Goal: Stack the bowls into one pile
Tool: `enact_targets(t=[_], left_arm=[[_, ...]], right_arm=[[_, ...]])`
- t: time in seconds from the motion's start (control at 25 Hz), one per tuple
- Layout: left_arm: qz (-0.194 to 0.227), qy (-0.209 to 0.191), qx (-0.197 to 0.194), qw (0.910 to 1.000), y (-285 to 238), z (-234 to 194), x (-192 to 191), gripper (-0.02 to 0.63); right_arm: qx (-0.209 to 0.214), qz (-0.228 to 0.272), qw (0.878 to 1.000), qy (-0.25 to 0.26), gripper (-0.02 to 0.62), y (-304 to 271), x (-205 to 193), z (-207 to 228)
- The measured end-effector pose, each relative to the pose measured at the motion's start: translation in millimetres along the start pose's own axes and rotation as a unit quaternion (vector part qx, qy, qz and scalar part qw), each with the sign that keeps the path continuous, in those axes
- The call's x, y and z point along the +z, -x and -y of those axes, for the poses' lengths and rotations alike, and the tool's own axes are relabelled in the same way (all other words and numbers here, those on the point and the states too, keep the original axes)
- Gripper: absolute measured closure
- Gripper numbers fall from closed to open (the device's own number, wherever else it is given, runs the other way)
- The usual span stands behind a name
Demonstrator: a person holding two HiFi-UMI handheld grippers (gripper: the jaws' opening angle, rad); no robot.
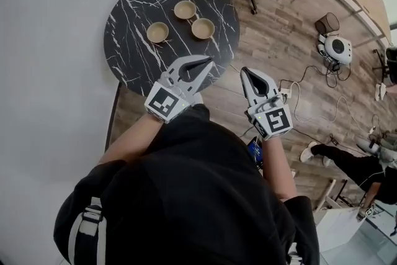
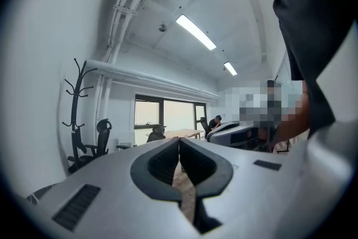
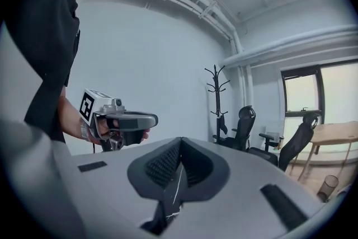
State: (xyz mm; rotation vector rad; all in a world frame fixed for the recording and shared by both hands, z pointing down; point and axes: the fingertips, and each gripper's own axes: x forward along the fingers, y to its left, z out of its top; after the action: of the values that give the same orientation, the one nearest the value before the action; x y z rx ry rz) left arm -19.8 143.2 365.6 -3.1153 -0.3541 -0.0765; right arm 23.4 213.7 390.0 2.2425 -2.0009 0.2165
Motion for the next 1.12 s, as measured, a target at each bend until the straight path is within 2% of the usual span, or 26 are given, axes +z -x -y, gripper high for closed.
enact_targets(t=[0.28, 0.48, 0.68, 0.92, 1.12], left_arm=[[-0.003, 0.013, 0.030, 0.9995, -18, -79, -8, 0.601], [-0.006, 0.017, 0.042, 0.9990, -24, -116, -6, 0.601], [-0.006, 0.023, 0.094, 0.9953, -19, -153, -19, 0.601], [-0.008, 0.033, 0.182, 0.9826, -10, -194, -31, 0.601], [-0.014, 0.042, 0.275, 0.9603, -8, -223, -34, 0.602]], right_arm=[[0.032, -0.022, 0.999, 0.009, 0.604, -85, 8, 30], [0.049, -0.037, 0.998, 0.018, 0.604, -121, 14, 43], [0.081, -0.067, 0.994, 0.015, 0.604, -157, -5, 61], [0.145, -0.095, 0.985, 0.019, 0.604, -220, -21, 92], [0.227, -0.118, 0.966, 0.026, 0.604, -273, -36, 104]])
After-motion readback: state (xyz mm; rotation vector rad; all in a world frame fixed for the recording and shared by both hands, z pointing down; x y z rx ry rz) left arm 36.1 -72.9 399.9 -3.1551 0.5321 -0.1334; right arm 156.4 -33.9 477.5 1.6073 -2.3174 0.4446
